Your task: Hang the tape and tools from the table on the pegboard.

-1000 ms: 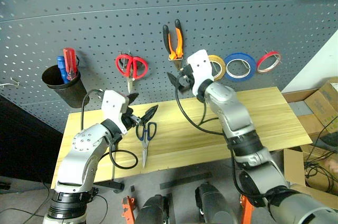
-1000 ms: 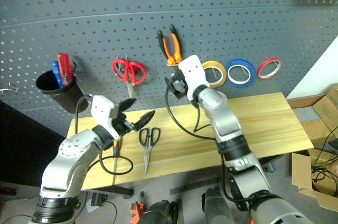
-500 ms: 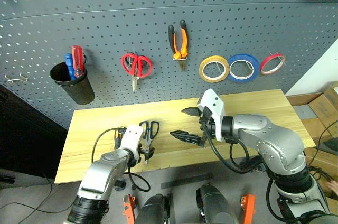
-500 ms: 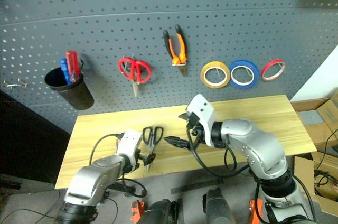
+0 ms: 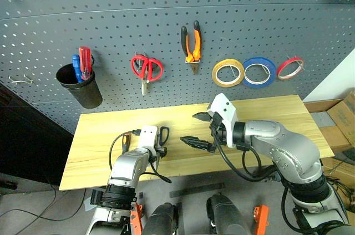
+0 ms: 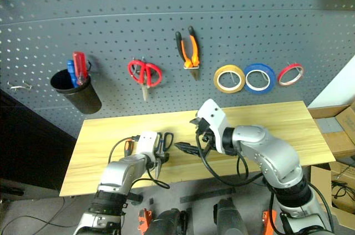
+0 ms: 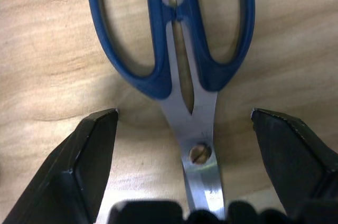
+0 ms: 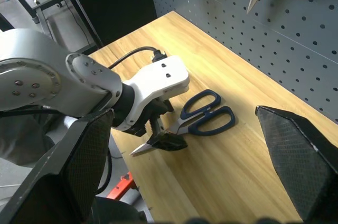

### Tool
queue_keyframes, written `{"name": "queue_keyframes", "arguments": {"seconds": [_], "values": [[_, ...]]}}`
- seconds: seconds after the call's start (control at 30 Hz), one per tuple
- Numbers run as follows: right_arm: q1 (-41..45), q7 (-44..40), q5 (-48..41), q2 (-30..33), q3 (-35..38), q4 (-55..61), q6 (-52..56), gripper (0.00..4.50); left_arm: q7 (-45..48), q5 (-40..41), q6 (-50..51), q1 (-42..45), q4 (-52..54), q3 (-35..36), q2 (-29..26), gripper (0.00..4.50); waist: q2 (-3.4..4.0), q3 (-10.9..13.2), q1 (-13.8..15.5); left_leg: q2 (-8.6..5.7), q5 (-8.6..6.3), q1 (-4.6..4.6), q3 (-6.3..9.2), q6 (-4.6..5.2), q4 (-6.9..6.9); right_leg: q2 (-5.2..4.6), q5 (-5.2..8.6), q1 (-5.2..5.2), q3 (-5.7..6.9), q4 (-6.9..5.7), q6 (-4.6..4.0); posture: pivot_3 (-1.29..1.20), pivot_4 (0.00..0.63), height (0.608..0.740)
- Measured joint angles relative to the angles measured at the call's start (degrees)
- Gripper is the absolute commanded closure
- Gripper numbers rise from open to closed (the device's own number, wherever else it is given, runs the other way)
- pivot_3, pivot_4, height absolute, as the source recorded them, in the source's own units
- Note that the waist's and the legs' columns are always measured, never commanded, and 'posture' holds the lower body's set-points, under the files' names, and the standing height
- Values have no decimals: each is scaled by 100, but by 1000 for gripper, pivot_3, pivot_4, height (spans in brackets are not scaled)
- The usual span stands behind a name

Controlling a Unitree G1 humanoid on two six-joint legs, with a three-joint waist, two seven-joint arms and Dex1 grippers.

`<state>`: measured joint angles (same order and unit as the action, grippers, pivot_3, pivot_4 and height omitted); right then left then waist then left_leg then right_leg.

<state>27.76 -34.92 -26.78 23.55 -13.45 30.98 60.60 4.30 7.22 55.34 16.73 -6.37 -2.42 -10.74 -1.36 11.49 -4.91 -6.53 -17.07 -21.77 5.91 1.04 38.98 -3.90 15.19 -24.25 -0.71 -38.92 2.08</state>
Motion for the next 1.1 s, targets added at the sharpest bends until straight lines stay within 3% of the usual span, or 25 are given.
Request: {"name": "queue_keyframes", "arguments": {"seconds": [0.23,0.33,0.63,0.73,0.9,1.1], "values": [[-23,60,-161,61,124,1,89,0,49,-74,-247,-11,-128,84,6,3543,0,-1,4,0,0,2,0,0,0,0,0,2,1,-1,0,-228,194,740],[-35,135,-215,66,234,1,153,0,216,-28,-324,-55,-103,161,4,3973,0,-1,2,1,0,2,-1,0,0,0,0,2,1,-1,0,-232,196,740],[-80,286,-198,279,388,4,37,0,1093,490,-127,-475,275,495,-385,4108,0,-1,-18,5,0,2,-6,0,-1,0,0,-1,3,2,0,-231,197,740],[-208,283,-71,546,563,39,-329,0,1647,833,-91,-769,771,552,-755,4143,1,1,-15,6,-1,-3,-6,0,-2,0,0,-4,3,5,0,-230,197,740],[-591,-68,-33,1221,986,333,-952,0,2828,1330,-905,-1220,2052,742,-1483,4162,2,2,-5,9,-1,-5,-5,-1,-8,0,0,0,7,23,0,-224,197,740],[-756,-394,-164,1474,1240,497,-1294,0,3385,1862,-1669,-1257,3143,1154,-1744,4162,2,3,-7,15,-2,-1,-8,1,-9,1,0,9,9,30,0,-212,195,740]]}}
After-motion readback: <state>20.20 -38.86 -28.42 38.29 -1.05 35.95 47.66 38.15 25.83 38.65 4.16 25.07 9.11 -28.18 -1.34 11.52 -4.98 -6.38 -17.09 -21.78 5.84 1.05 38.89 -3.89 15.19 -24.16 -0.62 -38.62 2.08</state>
